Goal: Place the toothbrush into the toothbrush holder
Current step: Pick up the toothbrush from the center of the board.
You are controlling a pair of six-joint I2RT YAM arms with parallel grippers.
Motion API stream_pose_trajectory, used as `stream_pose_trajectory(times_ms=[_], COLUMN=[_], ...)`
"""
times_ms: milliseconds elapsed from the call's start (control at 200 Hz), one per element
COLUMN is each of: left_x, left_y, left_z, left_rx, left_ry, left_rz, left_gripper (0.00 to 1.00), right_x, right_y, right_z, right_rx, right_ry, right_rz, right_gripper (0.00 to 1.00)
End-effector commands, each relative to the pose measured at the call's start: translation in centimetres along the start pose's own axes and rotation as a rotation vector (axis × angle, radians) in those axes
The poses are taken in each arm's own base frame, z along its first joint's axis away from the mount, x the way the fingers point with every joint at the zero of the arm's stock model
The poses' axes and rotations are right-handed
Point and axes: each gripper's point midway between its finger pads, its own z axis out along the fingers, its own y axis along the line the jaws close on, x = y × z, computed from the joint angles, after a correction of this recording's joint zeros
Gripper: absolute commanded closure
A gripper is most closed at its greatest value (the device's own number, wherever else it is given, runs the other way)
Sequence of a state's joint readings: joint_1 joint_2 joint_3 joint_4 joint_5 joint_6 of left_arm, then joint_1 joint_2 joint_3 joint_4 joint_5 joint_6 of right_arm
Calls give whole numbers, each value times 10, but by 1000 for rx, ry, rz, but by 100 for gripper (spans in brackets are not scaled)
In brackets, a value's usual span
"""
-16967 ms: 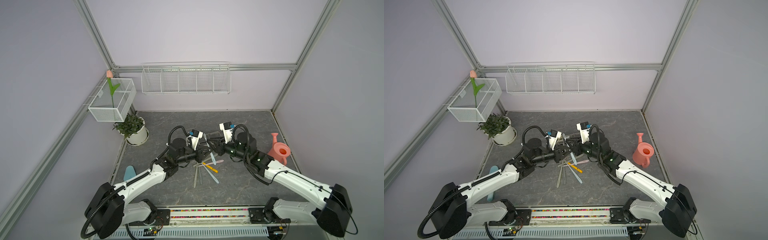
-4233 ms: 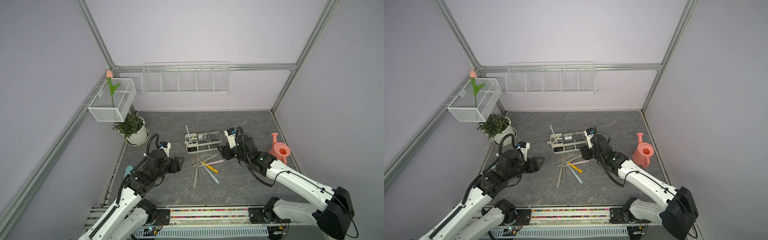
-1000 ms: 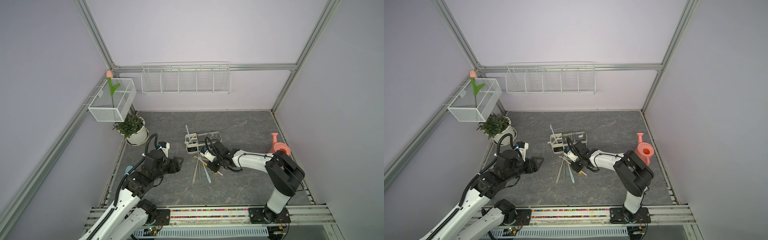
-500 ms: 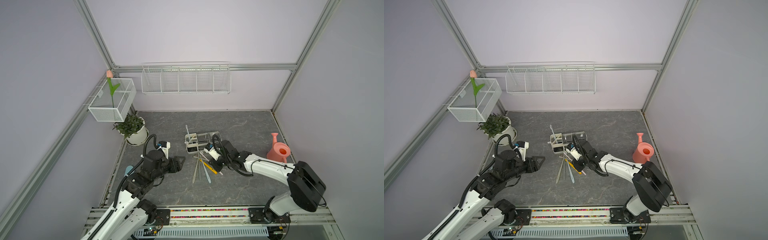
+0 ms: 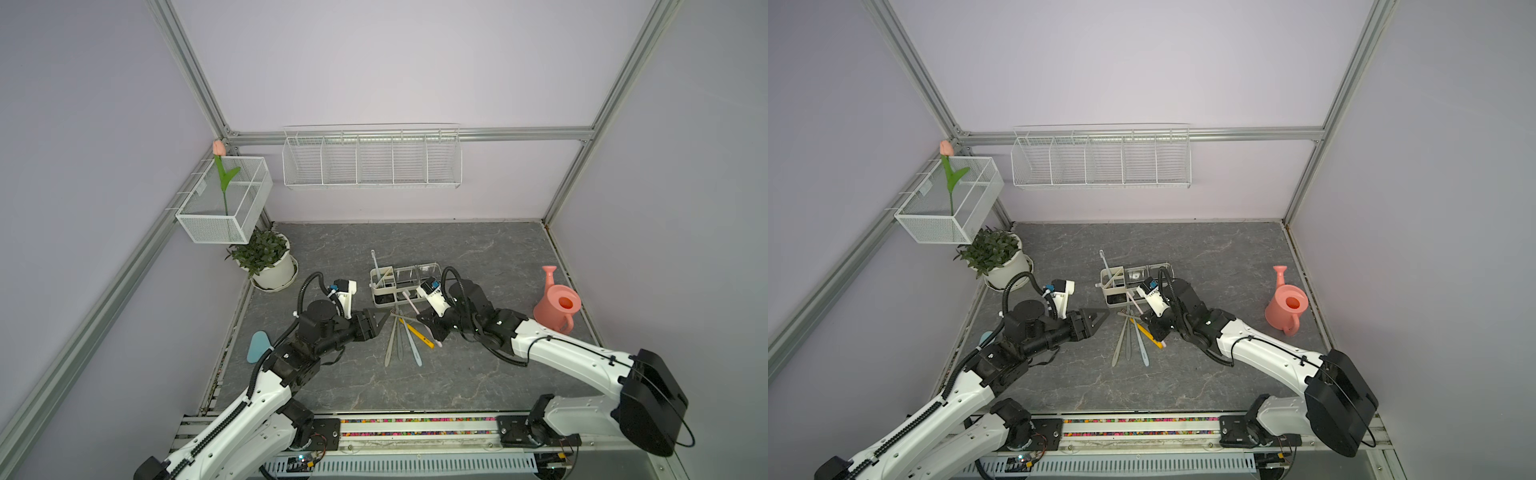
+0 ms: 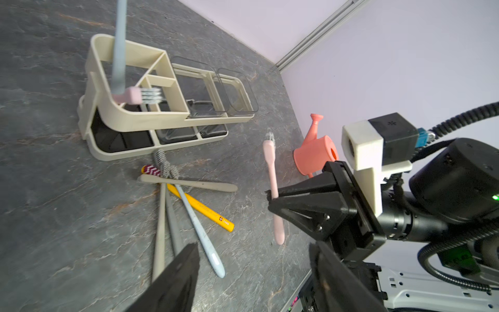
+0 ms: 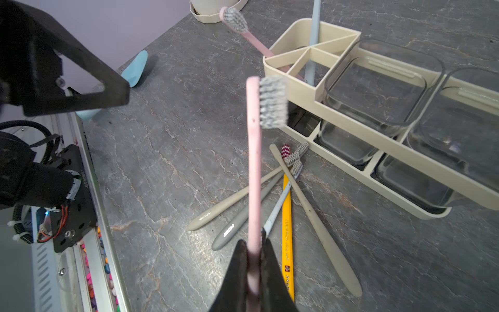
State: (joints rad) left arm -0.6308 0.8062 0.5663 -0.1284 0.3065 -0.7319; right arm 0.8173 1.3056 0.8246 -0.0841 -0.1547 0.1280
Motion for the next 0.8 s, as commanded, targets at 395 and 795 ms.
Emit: stream_pose_trajectory(times_ms=[395, 795], left_x=[-31, -37], left_y=[-32, -36], left_z=[31, 38], left_rx=[16, 4], left_ry=[13, 23], left_rz=[37, 38], left_gripper=[32, 37], right_x=[-46, -56], right_y=[30, 48], right_z=[-4, -4], right_rx=[-111, -215], right_ry=[-149, -191], right_rz=[-17, -16], right_gripper=[90, 90])
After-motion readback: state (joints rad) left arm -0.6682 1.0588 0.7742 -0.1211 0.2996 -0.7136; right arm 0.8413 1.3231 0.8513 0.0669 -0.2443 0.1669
